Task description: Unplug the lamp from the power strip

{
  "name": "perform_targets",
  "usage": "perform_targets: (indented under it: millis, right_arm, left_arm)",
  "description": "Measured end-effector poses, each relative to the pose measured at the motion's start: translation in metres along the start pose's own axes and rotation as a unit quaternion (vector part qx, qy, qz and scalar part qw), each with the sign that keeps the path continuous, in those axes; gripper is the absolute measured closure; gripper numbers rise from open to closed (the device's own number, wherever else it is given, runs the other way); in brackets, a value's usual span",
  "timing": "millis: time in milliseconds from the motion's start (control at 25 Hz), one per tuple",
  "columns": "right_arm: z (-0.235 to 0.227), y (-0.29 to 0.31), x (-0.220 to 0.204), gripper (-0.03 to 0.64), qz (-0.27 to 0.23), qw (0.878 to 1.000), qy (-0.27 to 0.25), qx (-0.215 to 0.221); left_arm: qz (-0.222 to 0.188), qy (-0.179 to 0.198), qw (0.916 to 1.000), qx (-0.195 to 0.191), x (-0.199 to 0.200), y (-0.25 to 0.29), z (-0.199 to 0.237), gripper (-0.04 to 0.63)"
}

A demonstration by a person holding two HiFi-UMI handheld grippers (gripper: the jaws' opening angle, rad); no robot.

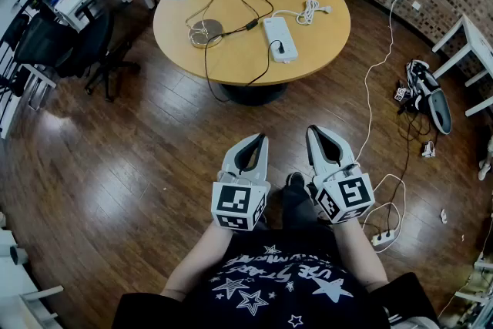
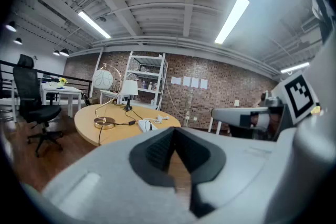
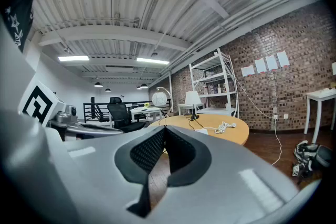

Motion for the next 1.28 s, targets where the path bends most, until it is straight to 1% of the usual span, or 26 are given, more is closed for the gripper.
perform_targets:
  millis: [200,440,640,800,1040,1160,1280]
  right_arm:
    - [-0.036,0.032,0.004,0.607,-0.018,1.0,0.016,0.009]
    - [-0.097,0.077,0.019,0.607,-0.021,0.999,0.019,0.035]
    - [-0.147,0.106,0.032,0.607,-0.017,0.998,0.018,0.057]
    - [-0.179,0.127,0.034,0.607,-0.01,0.997,0.027,0.071]
    - [-0.208,0.149,0.032,0.607,-0.003,0.994,0.023,0.103]
    - [-0.215,0.159,0.025,0.607,0.003,0.993,0.023,0.119]
    - [-0.214,0.171,0.01,0.607,0.017,0.991,0.025,0.134]
  left_arm:
    - [-0.007,0.011,0.9998,0.017,0.006,0.033,0.005,0.591]
    - [-0.02,0.006,0.9978,0.064,0.026,0.101,0.009,0.591]
    - [-0.01,0.004,0.9966,0.082,0.037,0.155,0.007,0.591]
    - [-0.001,-0.001,0.9952,0.098,0.042,0.189,0.005,0.591]
    - [0.013,-0.008,0.9921,0.125,0.034,0.226,0.003,0.591]
    - [0.004,-0.013,0.989,0.148,0.032,0.236,0.005,0.591]
    - [-0.009,-0.01,0.9854,0.17,0.034,0.243,0.007,0.591]
Point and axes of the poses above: the fingertips, and each gripper's own axes: y forward along the fingers, z to its left, x out of its top, the point moved 5 cm from there along -y, backward along the fingers, and after that the axes turned 4 degrees about z, right-handed, at the moved point
